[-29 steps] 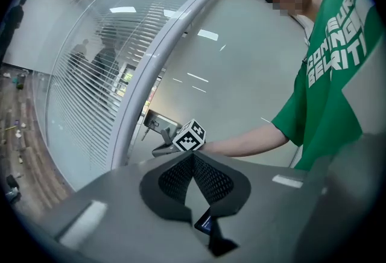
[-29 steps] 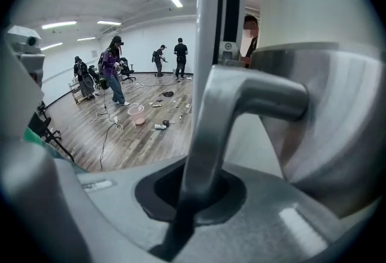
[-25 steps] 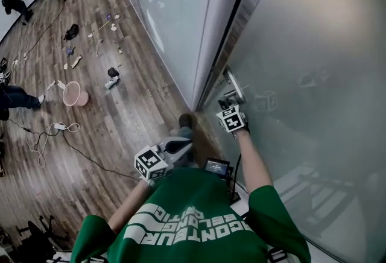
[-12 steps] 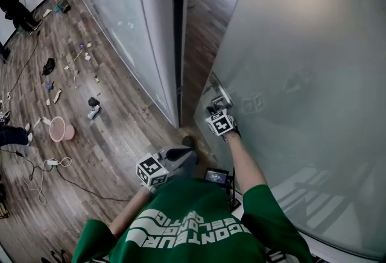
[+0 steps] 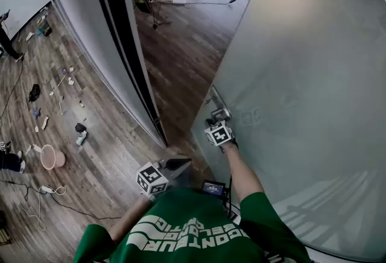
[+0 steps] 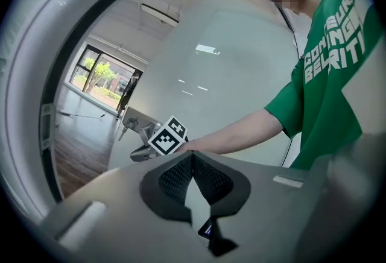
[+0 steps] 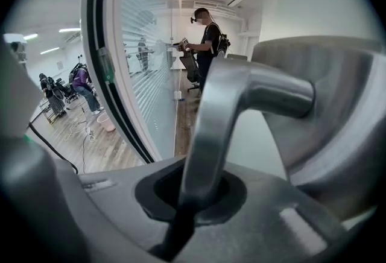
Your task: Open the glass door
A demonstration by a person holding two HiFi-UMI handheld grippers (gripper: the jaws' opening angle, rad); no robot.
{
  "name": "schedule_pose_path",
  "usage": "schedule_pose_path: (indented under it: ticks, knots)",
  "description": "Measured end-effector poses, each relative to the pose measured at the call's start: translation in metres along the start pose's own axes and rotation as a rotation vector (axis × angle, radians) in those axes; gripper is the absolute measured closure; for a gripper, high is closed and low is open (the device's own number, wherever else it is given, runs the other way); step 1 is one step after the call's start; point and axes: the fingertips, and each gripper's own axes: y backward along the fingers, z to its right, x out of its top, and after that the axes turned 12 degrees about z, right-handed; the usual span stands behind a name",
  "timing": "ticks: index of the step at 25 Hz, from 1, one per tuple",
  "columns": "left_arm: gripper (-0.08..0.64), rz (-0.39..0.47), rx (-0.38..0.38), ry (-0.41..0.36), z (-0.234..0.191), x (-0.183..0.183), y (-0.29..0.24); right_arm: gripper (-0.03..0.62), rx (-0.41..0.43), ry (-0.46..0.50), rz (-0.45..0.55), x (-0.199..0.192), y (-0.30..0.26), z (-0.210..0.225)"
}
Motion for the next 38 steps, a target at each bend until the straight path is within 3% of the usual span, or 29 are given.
schedule_pose_path:
  ticks: [5, 12, 26, 38]
  knots:
    - [0.546, -0.016, -0.053, -0.001, -0.01, 0.022, -0.036, 0.6, -0.052, -0.044, -0.009, 0.003, 0.012, 0.051]
    - [0.545, -0.043, -0.089, 0.0, -0.032, 0.009, -0.071, 0.6, -0.126, -0.093, -0.016, -0.03, 0.01, 0.114]
    - [0.546, -0.061, -0.162, 0.019, -0.057, 0.016, -0.137, 0.6, -0.249, -0.196, -0.027, -0.064, 0.042, 0.224]
    - [0.546, -0.109, -0.185, 0.039, -0.058, 0.003, -0.168, 0.6, -0.37, -0.276, -0.027, -0.104, 0.083, 0.311]
